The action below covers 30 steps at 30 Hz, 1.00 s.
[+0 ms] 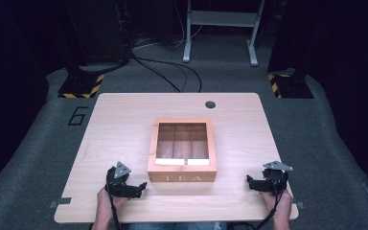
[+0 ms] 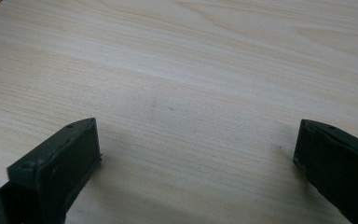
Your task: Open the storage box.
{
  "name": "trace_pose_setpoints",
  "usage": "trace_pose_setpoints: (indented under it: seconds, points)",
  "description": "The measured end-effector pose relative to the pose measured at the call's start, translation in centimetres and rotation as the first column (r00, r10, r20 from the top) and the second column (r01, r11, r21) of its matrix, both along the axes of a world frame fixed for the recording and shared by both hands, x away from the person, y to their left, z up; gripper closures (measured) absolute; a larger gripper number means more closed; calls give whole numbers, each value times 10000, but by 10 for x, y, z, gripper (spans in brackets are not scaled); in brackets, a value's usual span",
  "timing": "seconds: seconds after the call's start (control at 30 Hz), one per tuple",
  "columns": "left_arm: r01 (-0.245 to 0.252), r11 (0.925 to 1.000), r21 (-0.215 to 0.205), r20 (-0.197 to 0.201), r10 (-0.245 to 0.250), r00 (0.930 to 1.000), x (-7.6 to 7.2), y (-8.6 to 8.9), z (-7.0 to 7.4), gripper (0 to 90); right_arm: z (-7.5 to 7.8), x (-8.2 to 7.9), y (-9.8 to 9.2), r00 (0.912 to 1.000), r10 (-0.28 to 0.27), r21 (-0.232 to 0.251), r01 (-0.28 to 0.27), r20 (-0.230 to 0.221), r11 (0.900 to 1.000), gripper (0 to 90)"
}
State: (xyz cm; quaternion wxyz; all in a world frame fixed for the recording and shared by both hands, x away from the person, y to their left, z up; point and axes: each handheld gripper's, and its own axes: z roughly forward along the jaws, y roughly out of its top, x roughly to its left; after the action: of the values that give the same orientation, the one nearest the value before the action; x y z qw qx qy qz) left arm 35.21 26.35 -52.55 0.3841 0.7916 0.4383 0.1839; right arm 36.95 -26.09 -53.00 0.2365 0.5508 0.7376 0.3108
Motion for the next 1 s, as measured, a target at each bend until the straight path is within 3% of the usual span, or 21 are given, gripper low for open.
trace_pose_setpoints:
  seconds: [0.23,0.43,0.57,1.0]
  points:
    - [498,9949,-875,481,-457,9978,-5,-5,16,0,0,0,0,10000,0,16,0,-9,10000,0]
    - [830,9898,-1160,875,-730,9935,-4,-13,24,0,0,0,0,10000,0,21,0,-13,10000,0]
    - [1105,9864,-1220,1005,-985,9901,-1,-20,25,0,0,0,0,10000,2,27,-2,-8,10000,0]
    - [1338,9817,-1353,1035,-1203,9873,6,-30,25,35,0,0,0,10000,1,24,-1,-5,10000,0]
